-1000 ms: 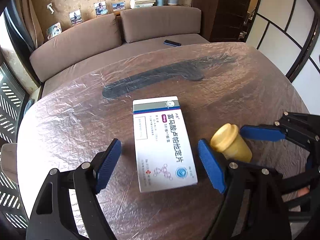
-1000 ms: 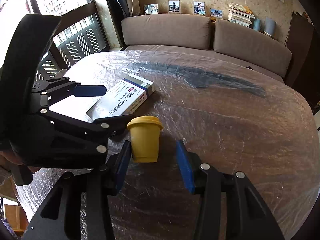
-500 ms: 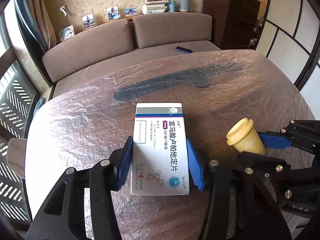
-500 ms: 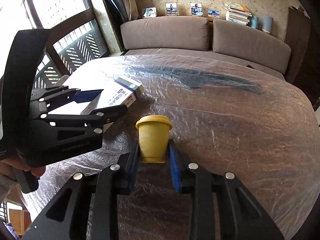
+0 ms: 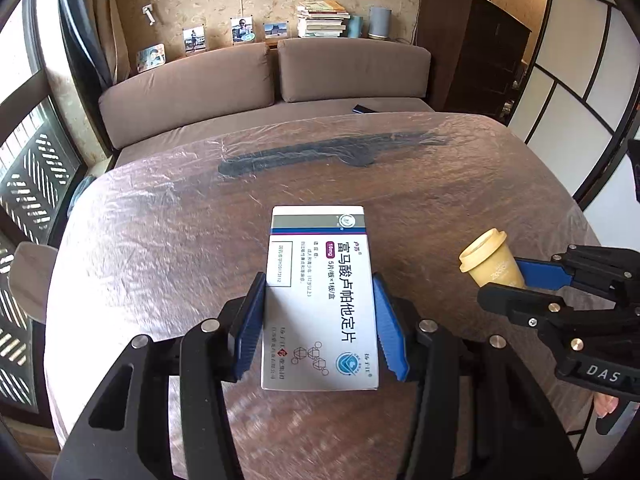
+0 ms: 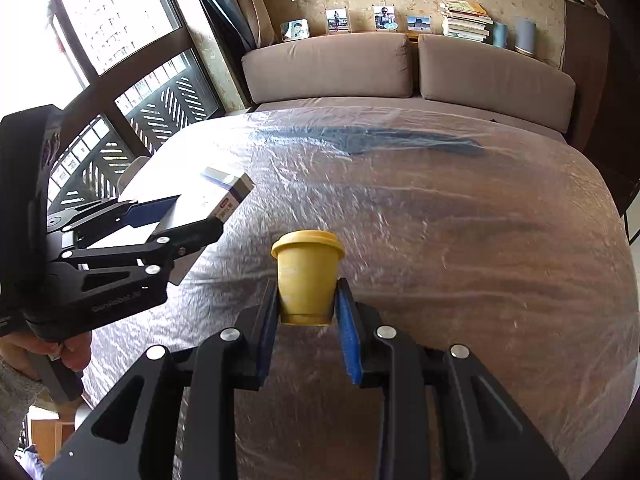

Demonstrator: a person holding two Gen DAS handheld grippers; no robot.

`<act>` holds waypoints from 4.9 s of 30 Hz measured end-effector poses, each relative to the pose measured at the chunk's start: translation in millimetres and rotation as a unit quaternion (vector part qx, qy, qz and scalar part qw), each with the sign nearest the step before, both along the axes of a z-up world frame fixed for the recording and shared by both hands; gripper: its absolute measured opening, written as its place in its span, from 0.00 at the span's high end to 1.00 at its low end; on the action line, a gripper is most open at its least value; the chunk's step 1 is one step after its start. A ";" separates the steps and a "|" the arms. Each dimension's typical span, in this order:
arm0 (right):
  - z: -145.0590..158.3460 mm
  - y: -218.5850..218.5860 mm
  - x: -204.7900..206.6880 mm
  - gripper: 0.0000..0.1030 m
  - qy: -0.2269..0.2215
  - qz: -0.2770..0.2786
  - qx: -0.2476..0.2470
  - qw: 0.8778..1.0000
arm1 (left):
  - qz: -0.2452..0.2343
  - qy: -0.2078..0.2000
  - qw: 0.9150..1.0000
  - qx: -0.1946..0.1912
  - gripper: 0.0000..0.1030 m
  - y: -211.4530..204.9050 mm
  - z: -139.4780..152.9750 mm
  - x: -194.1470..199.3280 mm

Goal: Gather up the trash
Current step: 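Carry the medicine box and yellow cup with both tools over the bin, then open both tools to drop the medicine box and cup into the bin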

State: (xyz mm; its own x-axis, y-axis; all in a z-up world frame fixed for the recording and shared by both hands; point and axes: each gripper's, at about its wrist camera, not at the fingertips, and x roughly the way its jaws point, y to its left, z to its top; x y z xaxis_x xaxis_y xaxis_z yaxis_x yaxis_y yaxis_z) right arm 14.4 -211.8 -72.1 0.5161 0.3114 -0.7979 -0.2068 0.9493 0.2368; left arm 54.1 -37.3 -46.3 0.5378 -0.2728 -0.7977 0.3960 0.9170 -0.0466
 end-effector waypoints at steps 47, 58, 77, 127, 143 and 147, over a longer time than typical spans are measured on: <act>30.6 -32.3 -194.1 0.72 0.014 0.094 0.005 0.995 | -0.069 0.027 0.997 -0.021 0.49 -4.2 20.1 -209.3; 10.5 -23.3 -229.6 0.72 0.036 0.132 -0.010 0.990 | -0.111 0.065 0.992 0.008 0.49 -18.1 -9.5 -248.2; -66.5 -18.6 -245.1 0.72 0.096 0.134 -0.047 0.985 | -0.102 0.130 0.985 0.048 0.49 -28.5 -87.3 -250.4; -130.8 7.7 -217.8 0.72 0.149 0.092 -0.068 0.982 | -0.076 0.183 0.976 0.091 0.49 -51.1 -155.7 -220.4; -125.5 -2.7 -220.3 0.30 0.141 0.072 -0.067 0.985 | -0.078 0.188 0.975 0.092 0.26 -47.9 -155.1 -220.4; -105.4 -11.5 -225.6 0.26 0.129 0.072 -0.067 0.987 | -0.085 0.179 0.977 0.078 0.26 -39.0 -133.0 -226.3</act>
